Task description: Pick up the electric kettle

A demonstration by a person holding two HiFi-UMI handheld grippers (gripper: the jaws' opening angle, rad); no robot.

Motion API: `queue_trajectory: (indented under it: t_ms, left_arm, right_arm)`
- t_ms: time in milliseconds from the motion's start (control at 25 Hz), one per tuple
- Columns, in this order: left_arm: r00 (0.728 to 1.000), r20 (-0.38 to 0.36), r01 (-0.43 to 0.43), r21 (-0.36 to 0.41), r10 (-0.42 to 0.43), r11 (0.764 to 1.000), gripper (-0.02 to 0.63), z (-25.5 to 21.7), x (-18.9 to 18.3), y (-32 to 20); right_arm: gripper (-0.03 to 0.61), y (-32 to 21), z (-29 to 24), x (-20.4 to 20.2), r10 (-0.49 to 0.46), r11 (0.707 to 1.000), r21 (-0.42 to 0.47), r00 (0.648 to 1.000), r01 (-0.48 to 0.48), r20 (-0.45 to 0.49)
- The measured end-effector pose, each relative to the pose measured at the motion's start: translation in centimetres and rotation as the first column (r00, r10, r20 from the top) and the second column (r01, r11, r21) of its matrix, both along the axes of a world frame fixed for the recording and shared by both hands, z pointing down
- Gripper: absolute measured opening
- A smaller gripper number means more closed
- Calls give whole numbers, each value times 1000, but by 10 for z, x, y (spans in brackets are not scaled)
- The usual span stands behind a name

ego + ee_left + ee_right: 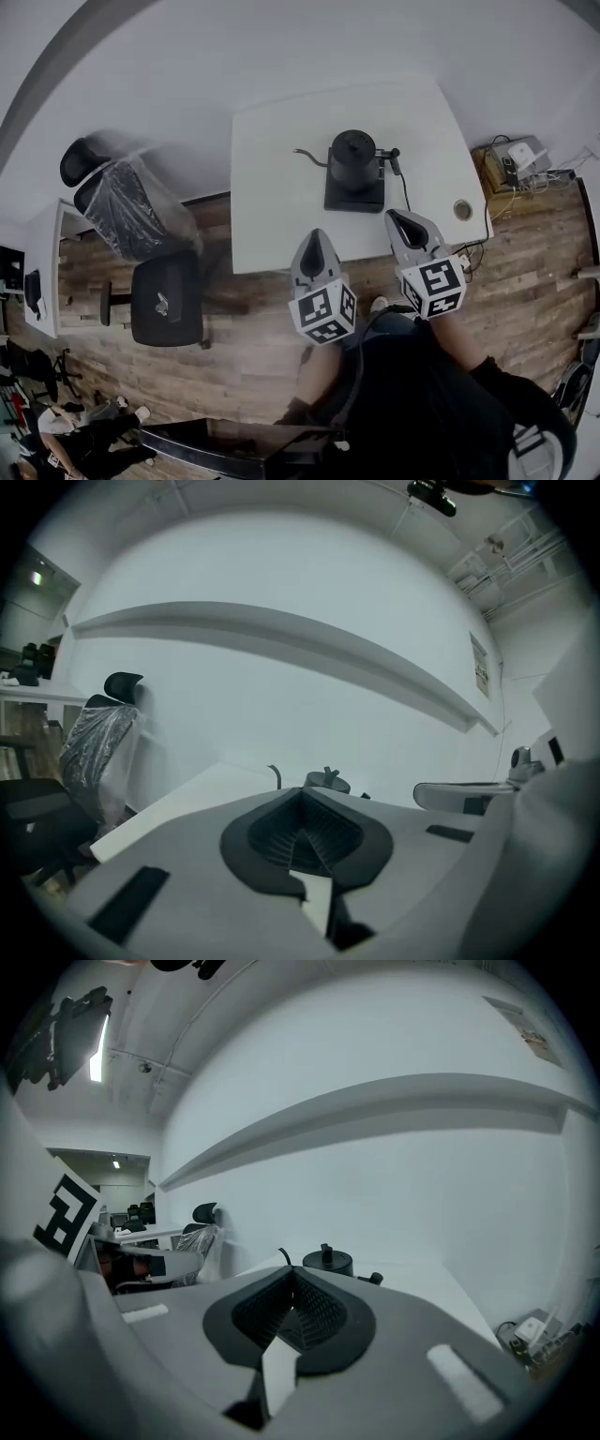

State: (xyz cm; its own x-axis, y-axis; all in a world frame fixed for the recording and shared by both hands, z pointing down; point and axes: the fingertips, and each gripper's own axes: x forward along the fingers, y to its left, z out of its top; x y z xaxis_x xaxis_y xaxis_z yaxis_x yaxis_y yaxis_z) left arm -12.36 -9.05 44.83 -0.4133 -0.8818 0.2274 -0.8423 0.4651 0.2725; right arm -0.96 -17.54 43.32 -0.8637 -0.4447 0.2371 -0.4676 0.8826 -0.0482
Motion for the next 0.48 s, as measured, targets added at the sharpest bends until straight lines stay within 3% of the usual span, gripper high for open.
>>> queue_trajectory:
  t_ms: [200,480]
  left_arm:
    - [999,3,34,0,-34,999,0,-2,-14,9]
    - [1000,4,13,3,-13,1000,0,-8,-36,-4]
  right_arm:
    - [2,5,-1,-17,-35,999,2,999,35,0]
    - [2,-3,-6,-33,-22,1000,11,1000,22,-8]
